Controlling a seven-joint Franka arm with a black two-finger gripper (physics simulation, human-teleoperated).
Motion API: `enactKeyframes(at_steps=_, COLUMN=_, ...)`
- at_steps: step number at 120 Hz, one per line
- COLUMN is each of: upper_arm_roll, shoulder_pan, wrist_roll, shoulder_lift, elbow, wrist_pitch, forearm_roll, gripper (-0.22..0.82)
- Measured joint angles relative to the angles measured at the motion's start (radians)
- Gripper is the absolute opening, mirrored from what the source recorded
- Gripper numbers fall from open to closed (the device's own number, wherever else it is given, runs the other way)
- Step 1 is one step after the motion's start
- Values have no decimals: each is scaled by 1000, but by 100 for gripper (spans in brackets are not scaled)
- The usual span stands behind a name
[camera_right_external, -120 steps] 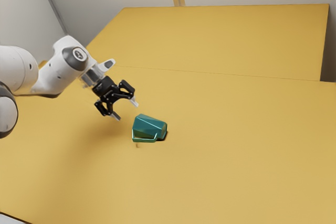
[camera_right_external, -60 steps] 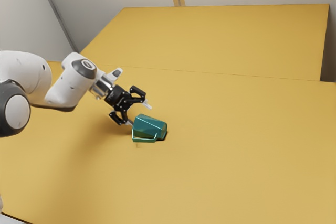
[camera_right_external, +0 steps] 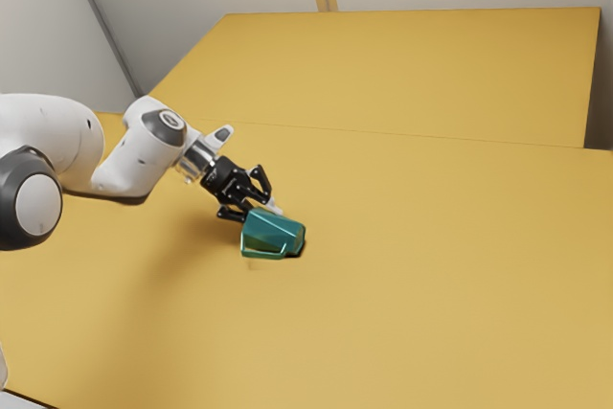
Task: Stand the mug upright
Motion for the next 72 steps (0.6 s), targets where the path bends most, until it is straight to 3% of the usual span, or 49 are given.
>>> enactKeyframes(at_steps=27, upper_arm_roll=-24, shoulder_pan=0, wrist_roll=-6, shoulder_lift=-5, elbow=38, wrist_pitch=6, forearm_roll=27, gripper=-15)
enactKeyframes(at_steps=52, upper_arm_roll=-36, shoulder_pan=-1, wrist_roll=-12, shoulder_lift=-12, elbow=44, wrist_pitch=11, forearm_roll=67, gripper=-17)
enactKeyframes(at_steps=72, upper_arm_roll=-72, shoulder_pan=-5, wrist_roll=-20, shoulder_lift=-91, elbow=36, wrist_pitch=40, forearm_roll=209, gripper=-18)
